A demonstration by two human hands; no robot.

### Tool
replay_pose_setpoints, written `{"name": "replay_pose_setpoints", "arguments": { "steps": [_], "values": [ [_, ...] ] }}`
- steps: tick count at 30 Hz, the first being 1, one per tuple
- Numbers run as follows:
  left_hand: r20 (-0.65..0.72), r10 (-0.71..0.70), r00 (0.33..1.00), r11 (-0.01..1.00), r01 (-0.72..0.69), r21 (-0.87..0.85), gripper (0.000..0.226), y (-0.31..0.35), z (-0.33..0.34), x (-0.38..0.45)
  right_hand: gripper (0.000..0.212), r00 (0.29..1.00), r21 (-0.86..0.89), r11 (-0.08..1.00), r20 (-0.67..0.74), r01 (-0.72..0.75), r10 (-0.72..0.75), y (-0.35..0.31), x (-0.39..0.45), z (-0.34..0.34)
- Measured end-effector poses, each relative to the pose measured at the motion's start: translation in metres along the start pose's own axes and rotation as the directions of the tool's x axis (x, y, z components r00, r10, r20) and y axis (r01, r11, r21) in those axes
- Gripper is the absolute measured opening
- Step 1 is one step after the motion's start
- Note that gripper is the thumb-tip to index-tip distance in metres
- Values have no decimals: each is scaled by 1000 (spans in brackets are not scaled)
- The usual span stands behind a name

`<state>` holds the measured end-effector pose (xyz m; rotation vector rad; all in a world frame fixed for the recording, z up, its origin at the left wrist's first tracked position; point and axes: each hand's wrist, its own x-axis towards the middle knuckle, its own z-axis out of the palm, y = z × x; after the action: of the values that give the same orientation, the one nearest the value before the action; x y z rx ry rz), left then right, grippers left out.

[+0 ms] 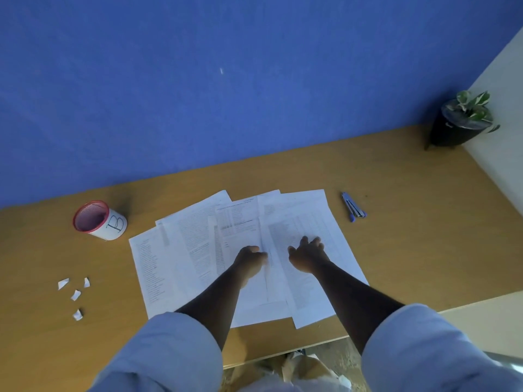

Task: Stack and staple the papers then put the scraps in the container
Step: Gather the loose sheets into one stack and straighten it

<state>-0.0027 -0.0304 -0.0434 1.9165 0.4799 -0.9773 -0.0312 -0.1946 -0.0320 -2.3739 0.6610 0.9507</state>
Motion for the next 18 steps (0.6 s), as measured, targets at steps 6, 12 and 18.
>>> {"name": "replay_pose_setpoints", "arguments": {
  "steps": [6, 12, 18],
  "values": [
    [55, -30, 998, 992, 37, -120, 11, 7, 8, -6, 70, 1000, 10, 1000, 14, -6, 6, -6, -2, -4],
    [-8, 113, 994, 992, -114, -58, 35, 4, 14, -2, 49, 997, 24, 997, -4, 78, -78, -14, -20, -19],
    [-102, 176, 979, 983, -180, -31, 42, 14, 18, -7, 57, 998, 143, 988, -43, 60, -54, -14, -17, -22]
  ]
}}
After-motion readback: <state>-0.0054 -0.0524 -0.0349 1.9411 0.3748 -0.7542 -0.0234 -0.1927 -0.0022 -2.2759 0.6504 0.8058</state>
